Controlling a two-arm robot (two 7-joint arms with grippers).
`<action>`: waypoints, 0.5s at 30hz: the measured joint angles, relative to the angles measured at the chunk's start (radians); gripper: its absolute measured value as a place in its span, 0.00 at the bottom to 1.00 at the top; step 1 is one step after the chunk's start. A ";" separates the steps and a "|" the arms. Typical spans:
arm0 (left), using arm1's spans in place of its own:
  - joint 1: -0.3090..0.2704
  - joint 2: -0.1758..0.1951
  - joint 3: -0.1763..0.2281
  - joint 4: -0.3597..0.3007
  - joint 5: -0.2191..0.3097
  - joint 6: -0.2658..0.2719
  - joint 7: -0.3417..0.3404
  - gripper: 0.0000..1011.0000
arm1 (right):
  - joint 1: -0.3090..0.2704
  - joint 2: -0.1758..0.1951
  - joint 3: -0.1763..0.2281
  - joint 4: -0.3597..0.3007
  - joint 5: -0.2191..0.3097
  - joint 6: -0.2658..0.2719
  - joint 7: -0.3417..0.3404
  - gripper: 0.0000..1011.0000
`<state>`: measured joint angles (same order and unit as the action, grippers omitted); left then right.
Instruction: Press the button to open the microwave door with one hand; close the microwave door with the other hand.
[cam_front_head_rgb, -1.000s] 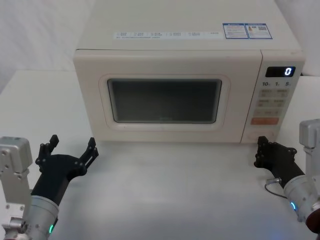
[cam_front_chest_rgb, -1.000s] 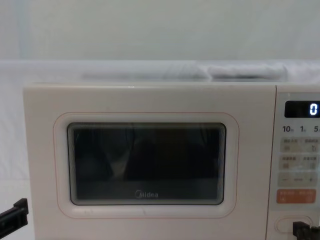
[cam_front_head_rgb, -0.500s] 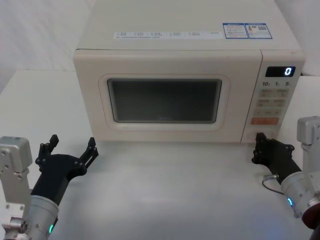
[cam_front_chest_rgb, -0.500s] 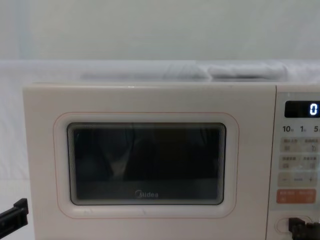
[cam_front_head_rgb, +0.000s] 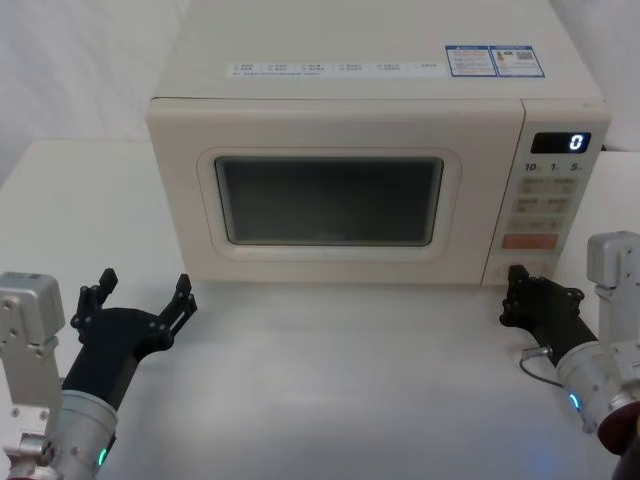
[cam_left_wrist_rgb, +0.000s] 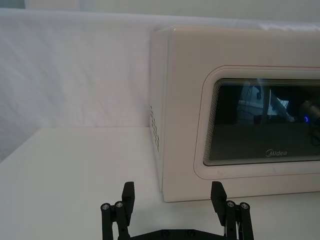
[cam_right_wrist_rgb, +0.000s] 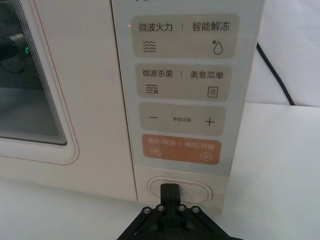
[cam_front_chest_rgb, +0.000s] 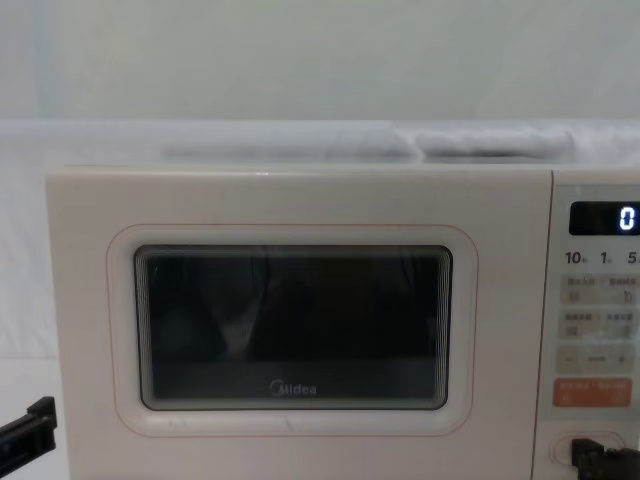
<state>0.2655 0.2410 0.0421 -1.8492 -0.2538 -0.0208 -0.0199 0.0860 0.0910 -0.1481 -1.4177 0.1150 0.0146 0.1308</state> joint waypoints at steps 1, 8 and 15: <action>0.000 0.000 0.000 0.000 0.000 0.000 0.000 0.99 | 0.001 0.000 0.000 0.001 0.000 0.000 0.000 0.00; 0.000 0.000 0.000 0.000 0.000 0.000 0.000 0.99 | 0.005 -0.005 0.001 0.006 -0.007 -0.002 -0.008 0.00; 0.000 0.000 0.000 0.000 0.000 0.000 0.000 0.99 | 0.015 -0.011 0.002 0.020 -0.013 -0.008 -0.012 0.00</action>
<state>0.2655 0.2410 0.0421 -1.8492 -0.2538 -0.0208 -0.0199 0.1010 0.0803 -0.1458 -1.3976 0.1021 0.0065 0.1188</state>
